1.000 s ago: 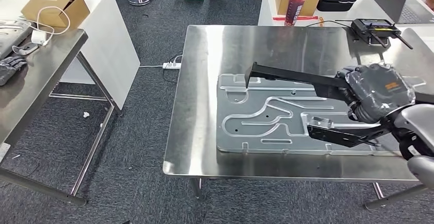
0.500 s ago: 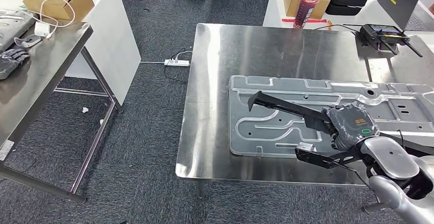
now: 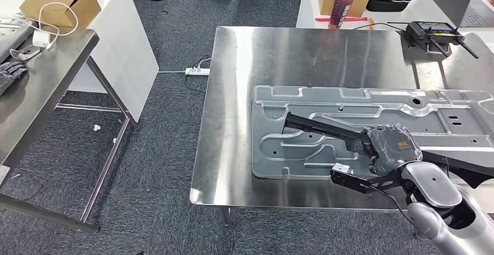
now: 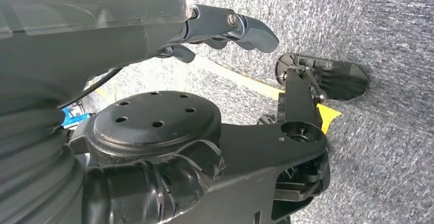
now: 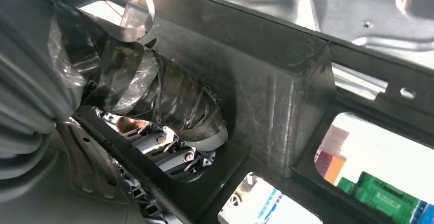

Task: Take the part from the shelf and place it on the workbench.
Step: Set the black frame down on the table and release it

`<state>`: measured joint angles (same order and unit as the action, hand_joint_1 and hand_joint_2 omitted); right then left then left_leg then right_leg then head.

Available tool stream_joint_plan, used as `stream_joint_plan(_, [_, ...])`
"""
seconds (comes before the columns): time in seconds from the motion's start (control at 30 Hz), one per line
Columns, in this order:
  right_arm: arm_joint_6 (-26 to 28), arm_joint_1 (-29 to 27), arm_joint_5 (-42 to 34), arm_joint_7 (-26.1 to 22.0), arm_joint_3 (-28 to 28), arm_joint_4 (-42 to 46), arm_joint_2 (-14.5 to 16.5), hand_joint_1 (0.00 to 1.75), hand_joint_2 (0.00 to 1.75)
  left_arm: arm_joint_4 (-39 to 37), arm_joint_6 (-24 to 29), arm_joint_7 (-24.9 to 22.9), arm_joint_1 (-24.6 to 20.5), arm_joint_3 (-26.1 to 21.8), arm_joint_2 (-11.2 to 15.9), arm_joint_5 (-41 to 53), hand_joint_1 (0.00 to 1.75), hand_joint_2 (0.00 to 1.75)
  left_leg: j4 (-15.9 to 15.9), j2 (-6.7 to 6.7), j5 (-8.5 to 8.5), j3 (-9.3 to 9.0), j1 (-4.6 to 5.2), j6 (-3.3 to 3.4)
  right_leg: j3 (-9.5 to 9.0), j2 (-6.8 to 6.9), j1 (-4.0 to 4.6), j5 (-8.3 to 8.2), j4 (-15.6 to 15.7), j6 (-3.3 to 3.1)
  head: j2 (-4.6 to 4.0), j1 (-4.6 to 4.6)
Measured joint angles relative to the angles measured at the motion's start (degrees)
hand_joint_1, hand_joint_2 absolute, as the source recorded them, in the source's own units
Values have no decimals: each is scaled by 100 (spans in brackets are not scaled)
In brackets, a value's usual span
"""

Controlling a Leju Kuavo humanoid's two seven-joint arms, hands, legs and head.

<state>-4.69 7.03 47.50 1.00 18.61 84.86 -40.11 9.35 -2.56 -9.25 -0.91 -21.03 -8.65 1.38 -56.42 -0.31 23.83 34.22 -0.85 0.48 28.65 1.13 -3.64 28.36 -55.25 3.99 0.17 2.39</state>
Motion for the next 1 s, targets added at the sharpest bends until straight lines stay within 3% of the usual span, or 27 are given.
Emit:
stream_joint_plan(0.43, [30, -14, 477, 81, -45, -55, 82, 175, 175, 0, 4, 35, -1, -2, 2, -1, 0, 175, 47, 0, -7, -40, -11, -22, -12, -4, 9, 21, 0, -31, 0, -2])
stream_joint_plan(0.77, [206, 280, 1871, 452, -168, -229, -282, 175, 175, 0, 16, 81, 7, -2, 2, 30, 0, 175, 54, -1, -8, -40, -7, -22, -6, -2, 9, 31, -11, -46, 0, -2])
stream_joint_plan(1.0, [231, 558, 2017, 489, -331, -147, -458, 175, 175, 0, 30, 87, 9, -2, 2, 53, 0, 175, 53, -5, -6, -39, -8, -24, -14, 10, 10, 37, -12, -53, 0, -4])
